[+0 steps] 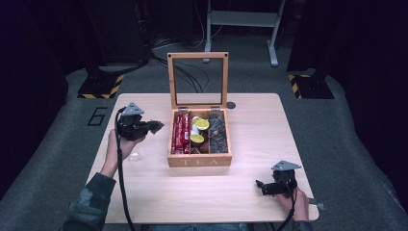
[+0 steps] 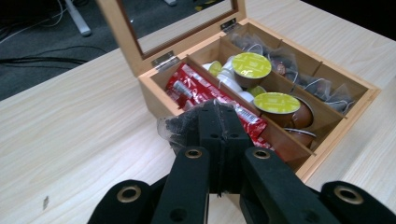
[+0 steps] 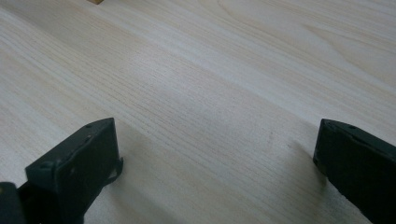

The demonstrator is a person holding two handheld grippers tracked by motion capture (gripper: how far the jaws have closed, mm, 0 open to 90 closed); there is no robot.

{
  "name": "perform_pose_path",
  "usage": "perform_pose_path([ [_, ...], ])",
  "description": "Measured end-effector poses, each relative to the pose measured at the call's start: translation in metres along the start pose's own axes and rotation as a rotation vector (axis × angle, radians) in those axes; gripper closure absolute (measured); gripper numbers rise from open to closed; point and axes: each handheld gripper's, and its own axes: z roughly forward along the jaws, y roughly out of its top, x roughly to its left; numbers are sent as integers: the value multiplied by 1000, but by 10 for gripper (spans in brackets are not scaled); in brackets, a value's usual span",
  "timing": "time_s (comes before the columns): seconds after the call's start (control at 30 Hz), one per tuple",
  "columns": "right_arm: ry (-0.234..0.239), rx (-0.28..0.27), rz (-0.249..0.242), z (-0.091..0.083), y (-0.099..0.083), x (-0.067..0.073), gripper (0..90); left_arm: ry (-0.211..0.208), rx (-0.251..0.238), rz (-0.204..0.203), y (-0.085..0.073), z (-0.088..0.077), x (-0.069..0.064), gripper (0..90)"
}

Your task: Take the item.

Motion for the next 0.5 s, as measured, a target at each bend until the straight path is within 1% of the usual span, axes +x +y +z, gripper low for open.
perform_pose_path([
  [0.13, 0, 0, 0, 0, 0, 0, 0, 22, -6, -23, -9, -8, 9, 899],
  [0.17, 0, 0, 0, 0, 0, 0, 0, 22, -6, -23, -9, -8, 9, 899],
  [0.2, 0, 0, 0, 0, 0, 0, 0, 34, 4, -29, -14, -13, 12, 899],
  [0.27, 0, -1, 0, 0, 0, 0, 0, 34, 4, -32, -16, -15, 14, 900],
  [0.37, 0, 0, -2, 0, 0, 0, 0, 55, -2, -42, -21, -25, 22, 899],
  [0.5, 0, 2, 0, 0, 0, 0, 0, 64, 2, -54, -26, -31, 27, 899],
])
